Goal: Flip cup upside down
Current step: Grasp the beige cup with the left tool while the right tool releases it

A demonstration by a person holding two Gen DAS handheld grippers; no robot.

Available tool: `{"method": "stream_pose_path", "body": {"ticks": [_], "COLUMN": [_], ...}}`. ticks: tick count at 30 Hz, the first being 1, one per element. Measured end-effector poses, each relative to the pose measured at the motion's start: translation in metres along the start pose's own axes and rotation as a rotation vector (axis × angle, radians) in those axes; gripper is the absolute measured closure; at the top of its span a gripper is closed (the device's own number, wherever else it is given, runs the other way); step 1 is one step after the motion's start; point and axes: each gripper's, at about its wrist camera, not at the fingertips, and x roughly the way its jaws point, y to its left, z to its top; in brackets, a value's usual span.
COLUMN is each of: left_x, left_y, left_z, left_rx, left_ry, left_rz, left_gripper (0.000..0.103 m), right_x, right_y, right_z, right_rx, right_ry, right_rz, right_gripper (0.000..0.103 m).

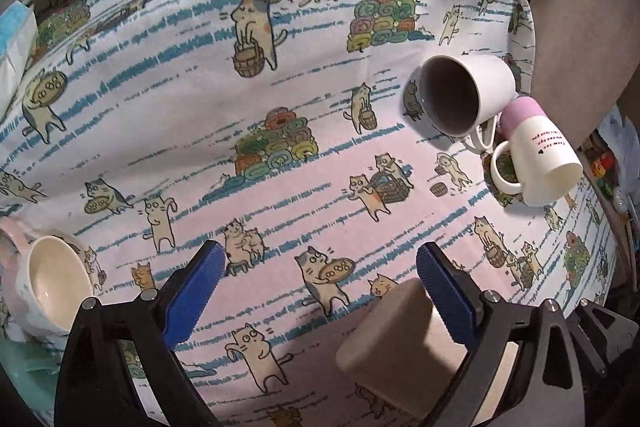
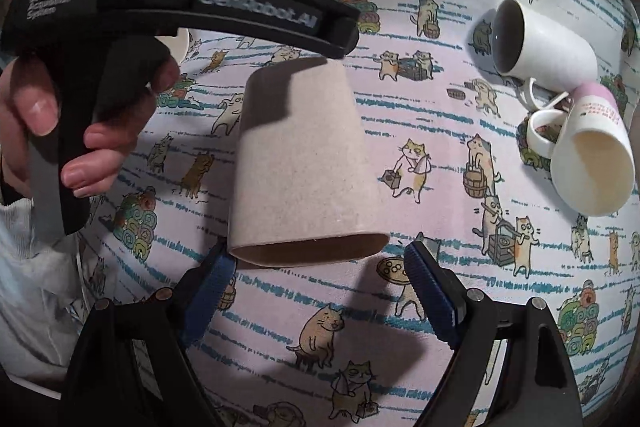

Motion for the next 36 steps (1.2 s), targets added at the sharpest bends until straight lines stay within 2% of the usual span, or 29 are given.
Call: {"method": "stream_pose_path", "body": {"ticks": [4, 8, 15, 20, 24, 27, 29, 33, 36], "left_x": [0.003, 0.000, -0.020, -0.031, -0.038, -0.037, -0.041, -0.054, -0.068], "left_y": [0.001, 0.013, 0.034, 0.043, 0.040, 0.035, 0.033, 0.035, 0.033], "left_z": [-0.006, -0.017, -0.049, -0.074, -0.095, -0.108, -0.115, -0.123, -0.131], "left_rx": [0.035, 0.020, -0.016, -0.083, -0.124, -0.156, -0.178, -0.245, -0.281], "left_ry": [0.014, 0.035, 0.038, 0.035, 0.022, 0.023, -0.003, -0.098, -0.156], "left_rz": [0.009, 0.056, 0.085, 0.041, 0.035, -0.012, 0.004, 0.096, 0.127], "left_gripper": [0.008, 0.009, 0.010, 0.011, 0.013, 0.013, 0.014, 0.014, 0.014], "right_x": [0.002, -0.001, 0.000, -0.006, -0.006, -0.003, -0.002, -0.005, -0.017], "right_y": [-0.005, -0.014, -0.036, -0.038, -0.034, -0.036, -0.038, -0.040, -0.039], "right_z": [-0.001, -0.002, 0.011, 0.031, 0.043, 0.053, 0.059, 0.061, 0.054], "right_rx": [0.006, 0.007, 0.024, 0.022, 0.013, 0.015, 0.014, 0.017, 0.012], "right_ry": [0.007, 0.006, -0.002, -0.046, -0.066, -0.078, -0.078, -0.074, -0.122], "right_rz": [0.000, -0.017, -0.084, -0.102, -0.100, -0.105, -0.105, -0.081, -0.087], "right_gripper": [0.016, 0.016, 0.016, 0.016, 0.016, 0.016, 0.016, 0.016, 0.016]}}
